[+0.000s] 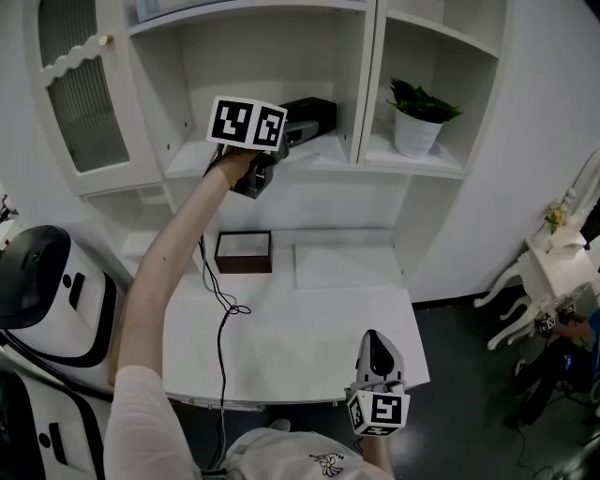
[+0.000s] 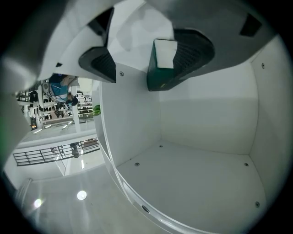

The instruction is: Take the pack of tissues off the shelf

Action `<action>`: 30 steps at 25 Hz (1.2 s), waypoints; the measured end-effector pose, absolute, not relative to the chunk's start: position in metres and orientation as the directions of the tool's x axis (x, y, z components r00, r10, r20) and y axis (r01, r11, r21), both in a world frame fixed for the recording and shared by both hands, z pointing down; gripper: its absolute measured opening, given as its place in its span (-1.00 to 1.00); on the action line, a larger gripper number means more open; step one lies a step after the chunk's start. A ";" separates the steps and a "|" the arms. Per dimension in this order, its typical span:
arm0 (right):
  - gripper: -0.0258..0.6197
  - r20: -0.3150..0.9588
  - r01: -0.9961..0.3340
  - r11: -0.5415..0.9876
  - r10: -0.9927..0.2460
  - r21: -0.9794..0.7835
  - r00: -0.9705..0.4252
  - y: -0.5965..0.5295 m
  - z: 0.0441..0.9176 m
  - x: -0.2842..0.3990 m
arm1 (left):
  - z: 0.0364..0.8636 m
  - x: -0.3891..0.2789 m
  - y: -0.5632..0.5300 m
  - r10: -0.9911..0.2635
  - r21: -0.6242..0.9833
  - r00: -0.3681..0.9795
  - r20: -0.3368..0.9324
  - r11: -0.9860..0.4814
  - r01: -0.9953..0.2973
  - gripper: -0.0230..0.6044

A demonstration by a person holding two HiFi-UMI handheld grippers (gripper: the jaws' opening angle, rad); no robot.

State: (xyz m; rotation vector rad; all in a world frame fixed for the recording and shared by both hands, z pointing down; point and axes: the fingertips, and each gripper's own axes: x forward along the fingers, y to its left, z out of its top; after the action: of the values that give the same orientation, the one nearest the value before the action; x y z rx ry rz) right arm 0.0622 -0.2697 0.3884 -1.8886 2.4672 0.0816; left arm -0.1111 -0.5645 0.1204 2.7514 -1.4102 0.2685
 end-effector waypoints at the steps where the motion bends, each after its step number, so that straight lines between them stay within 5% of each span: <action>1: -0.92 -0.058 -0.967 0.255 -0.965 0.020 -0.256 -0.270 0.389 0.065 | 0.117 -0.115 -0.566 -0.810 -0.045 0.565 0.158 -0.578 -0.815 0.33; 9: -0.92 -0.064 -0.974 0.225 -0.972 -0.002 -0.224 -0.272 0.389 0.071 | 0.124 -0.145 -0.600 -0.853 -0.092 0.473 0.218 -0.501 -0.861 0.33; 30: -0.92 -0.034 -0.985 0.174 -0.984 -0.019 -0.173 -0.287 0.399 0.072 | 0.139 -0.157 -0.633 -0.755 0.081 0.613 0.236 -0.613 -0.786 0.33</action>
State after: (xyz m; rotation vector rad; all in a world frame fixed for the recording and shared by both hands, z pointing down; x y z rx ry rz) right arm 0.0724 -0.2869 0.3988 -1.9945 2.3773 0.0120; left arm -0.1567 -0.6330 0.1388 2.6594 -1.2828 0.2653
